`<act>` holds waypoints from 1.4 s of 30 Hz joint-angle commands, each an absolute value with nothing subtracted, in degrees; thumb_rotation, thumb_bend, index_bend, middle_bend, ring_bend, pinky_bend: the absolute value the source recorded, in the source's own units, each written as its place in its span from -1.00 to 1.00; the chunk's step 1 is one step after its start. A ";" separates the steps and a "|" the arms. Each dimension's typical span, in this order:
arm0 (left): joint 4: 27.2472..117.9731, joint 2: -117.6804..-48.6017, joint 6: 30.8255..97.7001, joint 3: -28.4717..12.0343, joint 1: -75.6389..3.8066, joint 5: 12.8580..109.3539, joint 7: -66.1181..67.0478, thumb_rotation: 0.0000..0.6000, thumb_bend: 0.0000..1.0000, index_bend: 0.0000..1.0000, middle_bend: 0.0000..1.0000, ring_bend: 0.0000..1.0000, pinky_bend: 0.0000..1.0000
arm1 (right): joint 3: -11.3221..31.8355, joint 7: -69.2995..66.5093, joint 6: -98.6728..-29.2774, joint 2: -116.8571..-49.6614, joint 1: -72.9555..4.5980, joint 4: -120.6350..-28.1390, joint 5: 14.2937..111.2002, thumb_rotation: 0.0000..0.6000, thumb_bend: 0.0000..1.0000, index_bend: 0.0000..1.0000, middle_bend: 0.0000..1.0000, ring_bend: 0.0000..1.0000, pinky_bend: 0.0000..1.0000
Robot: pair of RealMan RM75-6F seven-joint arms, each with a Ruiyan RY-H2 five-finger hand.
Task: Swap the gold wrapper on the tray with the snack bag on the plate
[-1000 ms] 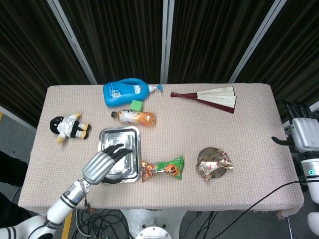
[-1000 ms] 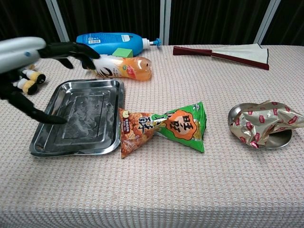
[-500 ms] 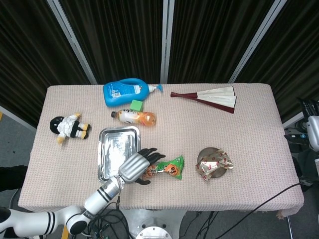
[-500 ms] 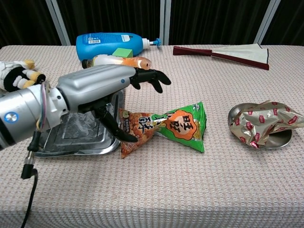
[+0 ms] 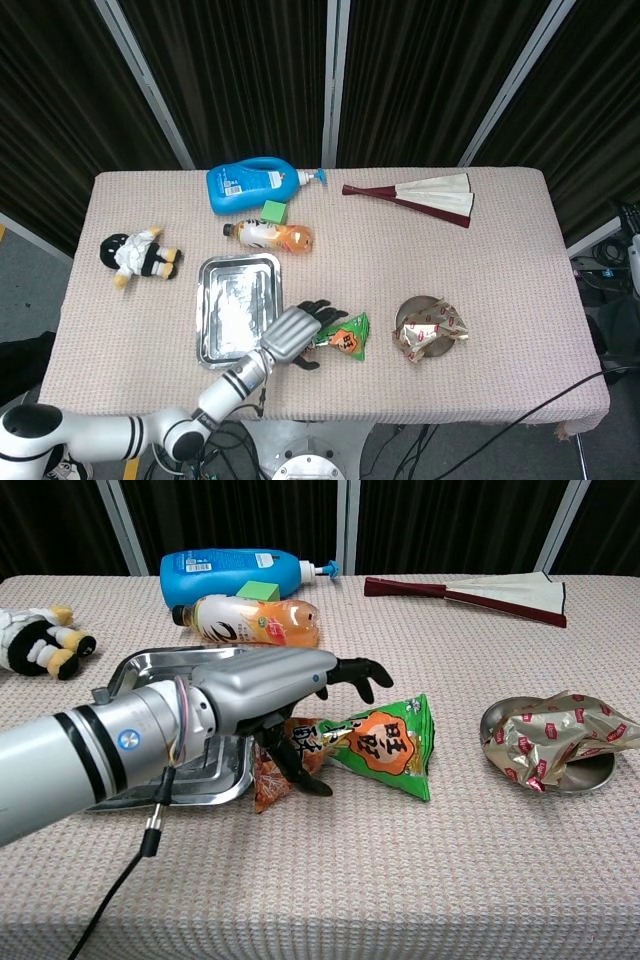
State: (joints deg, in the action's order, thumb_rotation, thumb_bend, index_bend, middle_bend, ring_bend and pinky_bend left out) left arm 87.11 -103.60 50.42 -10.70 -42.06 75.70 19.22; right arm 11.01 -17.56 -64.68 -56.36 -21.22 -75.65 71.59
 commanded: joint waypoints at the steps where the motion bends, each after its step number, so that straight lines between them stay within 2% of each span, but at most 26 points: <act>1: 85.03 -104.79 50.45 -10.70 -42.87 74.93 19.28 1.00 -0.94 -0.70 -0.57 -0.72 -0.45 | 11.13 -17.95 -64.81 -56.29 -20.90 -75.29 71.61 1.00 -1.00 -1.00 -0.82 -1.00 -1.00; 5: 83.41 -106.12 51.51 -10.89 -43.23 74.86 18.23 1.00 -0.76 -0.57 -0.44 -0.56 -0.30 | 11.27 -18.43 -64.62 -56.16 -20.62 -74.90 71.65 1.00 -1.00 -1.00 -0.82 -1.00 -1.00; 8: 82.29 -106.98 52.94 -10.32 -43.12 75.80 17.51 1.00 -0.61 -0.32 -0.19 -0.32 -0.06 | 11.37 -18.50 -64.59 -56.14 -20.55 -74.94 71.90 1.00 -1.00 -1.00 -0.81 -1.00 -1.00; 11: 81.59 -107.38 53.13 -9.69 -43.10 75.44 17.87 1.00 -0.50 -0.14 -0.02 -0.15 0.12 | 11.52 -18.46 -64.88 -56.16 -20.49 -75.27 72.26 1.00 -1.00 -1.00 -0.81 -1.00 -1.00; 18: 79.52 -108.16 54.51 -8.91 -43.00 75.94 17.74 1.00 -0.33 -0.02 0.09 -0.05 0.24 | 11.71 -17.91 -65.28 -55.96 -20.22 -76.09 72.65 1.00 -1.00 -1.00 -0.80 -1.00 -1.00; 24: 82.50 -106.17 58.94 -9.31 -42.09 79.06 15.70 1.00 -0.22 0.14 0.22 0.09 0.35 | 12.25 -17.64 -65.74 -55.56 -20.08 -76.65 72.58 1.00 -1.00 -1.00 -0.79 -1.00 -1.00; 31: 87.26 -99.40 64.42 -10.28 -39.72 81.24 14.73 1.00 -0.20 0.18 0.26 0.13 0.38 | 12.45 -16.95 -65.69 -55.38 -19.95 -77.50 72.44 1.00 -1.00 -1.00 -0.78 -1.00 -1.00; 38: 84.65 -93.39 64.35 -10.80 -37.01 76.78 12.52 1.00 -0.20 0.17 0.26 0.13 0.38 | 12.69 -15.79 -65.83 -55.56 -20.37 -79.06 72.92 1.00 -1.00 -1.00 -0.78 -1.00 -1.00; 41: 83.14 -92.63 63.17 -9.69 -36.13 75.31 11.55 1.00 -0.24 0.07 0.17 0.06 0.31 | 12.81 -16.12 -65.61 -55.39 -20.46 -79.92 72.96 1.00 -1.00 -1.00 -0.78 -1.00 -1.00; 42: 82.95 -92.27 62.38 -9.27 -36.07 74.89 11.48 1.00 -0.30 -0.05 0.06 -0.02 0.24 | 12.79 -16.02 -65.61 -55.37 -20.48 -80.01 73.05 1.00 -1.00 -1.00 -0.78 -1.00 -1.00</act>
